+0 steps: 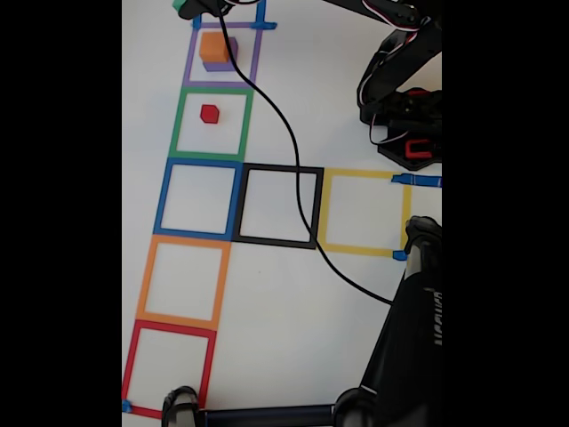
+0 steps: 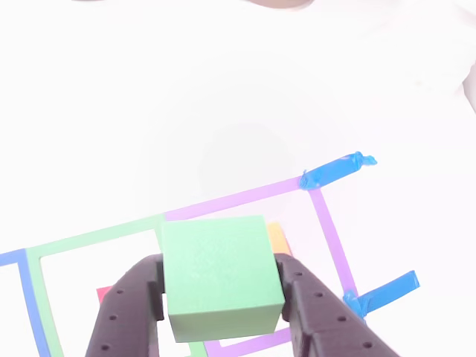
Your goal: Tower of hanoi
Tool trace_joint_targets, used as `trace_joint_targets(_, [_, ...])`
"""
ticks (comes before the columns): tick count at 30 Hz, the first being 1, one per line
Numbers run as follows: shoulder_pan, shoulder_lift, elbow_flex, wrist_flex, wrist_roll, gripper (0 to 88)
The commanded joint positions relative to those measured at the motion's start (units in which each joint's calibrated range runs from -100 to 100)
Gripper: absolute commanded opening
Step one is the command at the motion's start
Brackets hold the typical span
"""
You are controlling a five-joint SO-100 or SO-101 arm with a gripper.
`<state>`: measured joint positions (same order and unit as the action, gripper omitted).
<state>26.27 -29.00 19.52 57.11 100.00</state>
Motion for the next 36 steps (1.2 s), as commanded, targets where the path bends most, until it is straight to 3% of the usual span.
trace_joint_targets(1, [-3.93,-3.34,-13.98,12.68,0.0,5.0])
trace_joint_targets(4, [-7.77,-4.15,-20.52,19.49,0.0,5.0])
trace_joint_targets(23, [-29.15,-13.27,-25.34,31.23,0.0,5.0])
trace_joint_targets(33, [-38.16,-14.24,-23.79,33.25,0.0,5.3])
trace_joint_targets(36, [-40.85,-15.53,-14.89,27.66,0.0,5.3])
